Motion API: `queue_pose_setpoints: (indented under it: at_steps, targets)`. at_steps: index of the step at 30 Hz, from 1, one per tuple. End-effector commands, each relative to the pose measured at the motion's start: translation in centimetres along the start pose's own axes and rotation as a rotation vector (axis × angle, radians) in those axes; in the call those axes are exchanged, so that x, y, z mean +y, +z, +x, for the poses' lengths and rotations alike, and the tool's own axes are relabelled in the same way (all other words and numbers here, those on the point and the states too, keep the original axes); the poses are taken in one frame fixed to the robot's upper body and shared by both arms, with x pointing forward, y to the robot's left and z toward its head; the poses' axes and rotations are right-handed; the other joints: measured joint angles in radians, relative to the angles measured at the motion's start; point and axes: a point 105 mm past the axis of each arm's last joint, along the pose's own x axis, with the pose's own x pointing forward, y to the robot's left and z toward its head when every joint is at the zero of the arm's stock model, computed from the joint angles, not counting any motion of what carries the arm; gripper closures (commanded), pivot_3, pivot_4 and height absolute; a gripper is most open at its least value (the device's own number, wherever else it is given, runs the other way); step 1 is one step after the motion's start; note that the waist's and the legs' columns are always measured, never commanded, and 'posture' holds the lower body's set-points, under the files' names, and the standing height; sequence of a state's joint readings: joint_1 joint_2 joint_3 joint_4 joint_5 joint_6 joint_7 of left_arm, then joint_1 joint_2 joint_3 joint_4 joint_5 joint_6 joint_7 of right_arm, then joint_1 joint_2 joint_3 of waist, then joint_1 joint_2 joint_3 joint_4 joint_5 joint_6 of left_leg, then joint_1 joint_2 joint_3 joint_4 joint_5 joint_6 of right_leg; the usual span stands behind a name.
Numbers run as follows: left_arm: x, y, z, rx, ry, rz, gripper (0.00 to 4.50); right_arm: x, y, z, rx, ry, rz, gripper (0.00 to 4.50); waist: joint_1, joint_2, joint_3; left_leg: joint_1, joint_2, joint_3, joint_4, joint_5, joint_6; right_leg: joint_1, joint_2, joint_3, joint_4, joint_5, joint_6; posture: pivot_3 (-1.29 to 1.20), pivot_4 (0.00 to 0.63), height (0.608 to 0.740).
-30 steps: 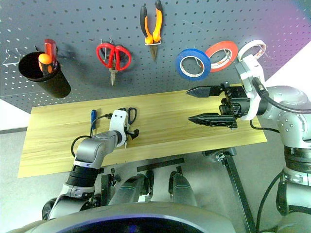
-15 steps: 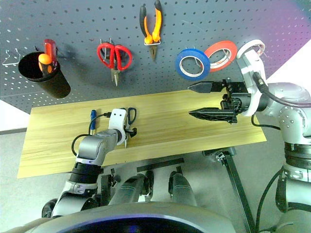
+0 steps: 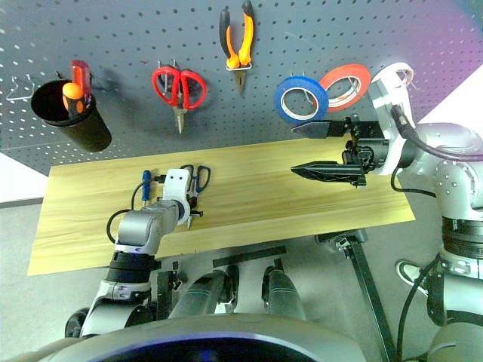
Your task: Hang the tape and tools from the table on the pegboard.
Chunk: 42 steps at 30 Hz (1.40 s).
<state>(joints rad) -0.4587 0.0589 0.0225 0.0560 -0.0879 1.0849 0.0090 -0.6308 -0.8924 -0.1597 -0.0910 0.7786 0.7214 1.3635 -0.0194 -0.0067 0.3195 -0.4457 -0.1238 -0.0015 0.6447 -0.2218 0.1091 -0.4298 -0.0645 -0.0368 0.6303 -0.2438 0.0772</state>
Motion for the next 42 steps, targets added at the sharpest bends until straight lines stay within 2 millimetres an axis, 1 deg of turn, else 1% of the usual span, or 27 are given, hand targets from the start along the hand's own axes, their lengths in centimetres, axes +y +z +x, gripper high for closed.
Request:
queue_pose_setpoints:
  at_steps: [1, 7, 9, 12, 17, 20, 22, 25, 31, 34, 38, 39, 42]
  targets:
    - [-0.2, -2.4, 0.5, 0.091, -0.008, -0.011, 3.83, 0.2, 1.0, -0.2, -0.003, -0.004, -0.044, 0.00, 0.000, 0.000, 0.000, 0.000, 0.000, 0.000, 0.000, 0.000, 0.000, 0.000, 0.000, 0.000, 0.000, 0.000, 0.000, -0.22, 0.355, 0.726]
    - [0.2, -2.3, 0.5, 0.090, 0.009, -0.010, 3.83, 0.0, 1.1, -0.2, -0.019, -0.006, -0.040, 0.00, 0.000, 0.000, 0.000, 0.000, 0.000, 0.000, 0.000, 0.000, 0.000, 0.000, 0.000, 0.000, 0.000, 0.000, 0.000, -0.22, 0.355, 0.726]
    - [0.6, -2.2, 0.4, 0.087, 0.031, -0.013, 3.83, 0.2, 1.0, -0.3, -0.015, 0.010, -0.037, 0.00, 0.000, 0.000, 0.000, 0.000, 0.000, 0.000, 0.000, 0.000, 0.000, 0.000, 0.000, 0.000, 0.000, 0.000, 0.000, -0.21, 0.355, 0.726]
    - [1.0, -2.2, 0.4, 0.088, 0.035, -0.051, 3.83, 0.4, 0.9, -0.5, -0.017, 0.026, -0.029, 0.00, 0.000, 0.000, 0.000, 0.000, 0.000, 0.000, 0.000, 0.000, 0.000, 0.000, 0.000, 0.000, 0.000, 0.000, 0.000, -0.21, 0.356, 0.726]
    - [0.4, -1.5, 0.2, 0.060, -0.002, -0.046, 3.83, -0.2, 0.6, -0.9, -0.020, 0.003, -0.068, 0.00, -0.001, 0.000, 0.000, 0.000, 0.000, 0.000, 0.000, 0.000, 0.000, 0.000, 0.000, 0.000, 0.000, 0.000, 0.000, -0.20, 0.355, 0.726]
    - [0.2, -1.2, 0.2, 0.049, -0.013, -0.041, 3.83, 0.2, 0.6, -1.2, -0.057, 0.040, -0.044, 0.00, 0.000, 0.000, 0.000, 0.000, 0.000, 0.000, 0.000, 0.000, 0.000, 0.000, 0.000, 0.000, 0.000, 0.000, 0.000, -0.19, 0.351, 0.726]
    - [0.2, -1.0, 0.1, 0.036, -0.017, -0.043, 3.83, 0.3, 0.2, -1.3, -0.073, 0.050, -0.062, 0.00, 0.002, 0.000, 0.000, -0.001, 0.000, 0.000, 0.000, 0.000, 0.000, 0.000, 0.000, 0.000, 0.000, 0.000, 0.000, -0.19, 0.349, 0.726]
    - [0.1, -0.6, 0.0, 0.022, -0.023, -0.041, 3.83, 0.6, -0.4, -1.6, -0.072, 0.078, -0.034, 0.00, 0.003, 0.000, 0.000, -0.001, 0.000, 0.000, 0.000, 0.000, 0.000, 0.000, 0.000, 0.000, -0.001, 0.000, 0.000, -0.18, 0.344, 0.726]
    - [0.2, -0.5, -0.2, 0.015, -0.023, -0.043, 3.83, 0.2, -1.5, -2.2, -0.028, 0.065, -0.058, 0.00, 0.003, 0.000, 0.000, -0.001, 0.000, 0.000, 0.000, 0.000, 0.000, -0.001, 0.000, 0.000, 0.000, 0.001, 0.001, -0.17, 0.334, 0.726]
    - [-0.1, -0.3, -0.5, 0.003, -0.044, -0.049, 3.83, 0.0, -2.0, -2.6, -0.004, 0.059, -0.058, 0.00, 0.003, 0.000, 0.000, -0.002, 0.000, 0.000, 0.000, 0.000, 0.001, -0.001, 0.000, 0.000, -0.001, 0.001, 0.002, -0.17, 0.328, 0.726]
    - [-0.3, -0.5, -1.0, 0.018, -0.075, -0.042, 3.83, -0.5, -2.8, -2.9, 0.044, 0.035, -0.074, 0.00, 0.004, 0.000, 0.000, -0.005, 0.000, 0.000, 0.000, -0.001, 0.001, -0.003, 0.000, 0.000, -0.001, 0.001, 0.003, -0.16, 0.326, 0.726]
    - [-0.3, -0.5, -1.2, 0.019, -0.081, -0.045, 3.83, -0.7, -3.1, -2.9, 0.062, 0.024, -0.095, 0.00, 0.004, 0.000, 0.000, -0.005, 0.000, 0.000, 0.000, -0.001, 0.000, -0.004, 0.000, 0.000, -0.001, 0.001, 0.003, -0.16, 0.324, 0.726]
    - [-0.1, -0.4, -1.4, 0.015, -0.074, -0.035, 3.83, -0.7, -3.7, -3.2, 0.082, 0.022, -0.085, 0.00, 0.006, 0.000, 0.000, -0.006, 0.000, 0.000, 0.000, 0.000, 0.000, -0.004, 0.000, -0.001, -0.001, 0.001, 0.003, -0.16, 0.321, 0.726]
